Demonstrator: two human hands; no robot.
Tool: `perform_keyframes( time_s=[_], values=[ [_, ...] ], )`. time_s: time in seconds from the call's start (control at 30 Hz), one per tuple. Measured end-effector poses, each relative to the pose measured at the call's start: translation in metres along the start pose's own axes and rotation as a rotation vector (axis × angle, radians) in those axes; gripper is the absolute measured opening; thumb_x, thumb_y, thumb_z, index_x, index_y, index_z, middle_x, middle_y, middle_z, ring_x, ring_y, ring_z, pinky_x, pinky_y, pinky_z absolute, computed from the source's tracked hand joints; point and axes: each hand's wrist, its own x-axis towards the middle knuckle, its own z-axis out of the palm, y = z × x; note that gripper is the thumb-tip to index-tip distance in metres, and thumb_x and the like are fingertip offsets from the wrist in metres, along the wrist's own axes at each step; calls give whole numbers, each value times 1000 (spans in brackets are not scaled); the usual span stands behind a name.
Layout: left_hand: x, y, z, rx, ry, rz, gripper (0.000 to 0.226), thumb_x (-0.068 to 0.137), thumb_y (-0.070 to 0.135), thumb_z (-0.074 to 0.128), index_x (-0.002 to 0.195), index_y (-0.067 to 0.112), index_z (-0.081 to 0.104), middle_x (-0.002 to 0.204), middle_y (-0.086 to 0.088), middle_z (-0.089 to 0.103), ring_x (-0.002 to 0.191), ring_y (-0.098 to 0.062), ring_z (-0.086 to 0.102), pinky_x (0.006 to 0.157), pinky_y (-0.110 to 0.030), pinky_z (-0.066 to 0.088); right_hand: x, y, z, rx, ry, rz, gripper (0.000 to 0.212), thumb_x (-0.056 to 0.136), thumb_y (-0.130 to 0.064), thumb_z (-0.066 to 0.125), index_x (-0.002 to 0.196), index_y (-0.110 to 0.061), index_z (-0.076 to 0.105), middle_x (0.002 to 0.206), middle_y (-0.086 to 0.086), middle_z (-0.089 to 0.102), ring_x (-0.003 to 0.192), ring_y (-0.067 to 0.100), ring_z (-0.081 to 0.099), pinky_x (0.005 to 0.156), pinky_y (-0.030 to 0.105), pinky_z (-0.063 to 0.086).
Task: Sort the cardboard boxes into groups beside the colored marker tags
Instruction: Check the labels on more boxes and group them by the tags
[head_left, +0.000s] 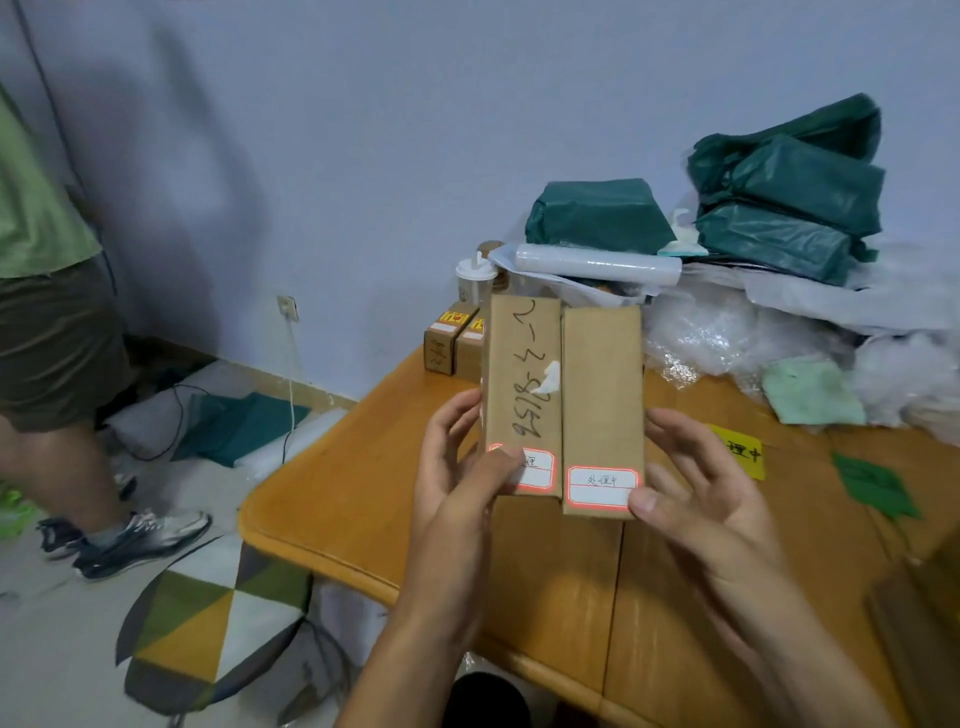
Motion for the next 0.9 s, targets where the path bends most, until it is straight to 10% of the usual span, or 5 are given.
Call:
perform_keyframes(
  time_s=[0.9],
  values=[
    [-24, -3, 40, 14, -122, 22, 43, 98, 20, 42, 137, 20, 60, 125, -4, 74, 112, -20, 68, 90, -38, 43, -31, -5, -26, 208, 22, 18, 61, 77, -3, 74, 135, -16, 59, 140, 10, 64, 117, 21, 67, 87, 26, 57]
  ],
)
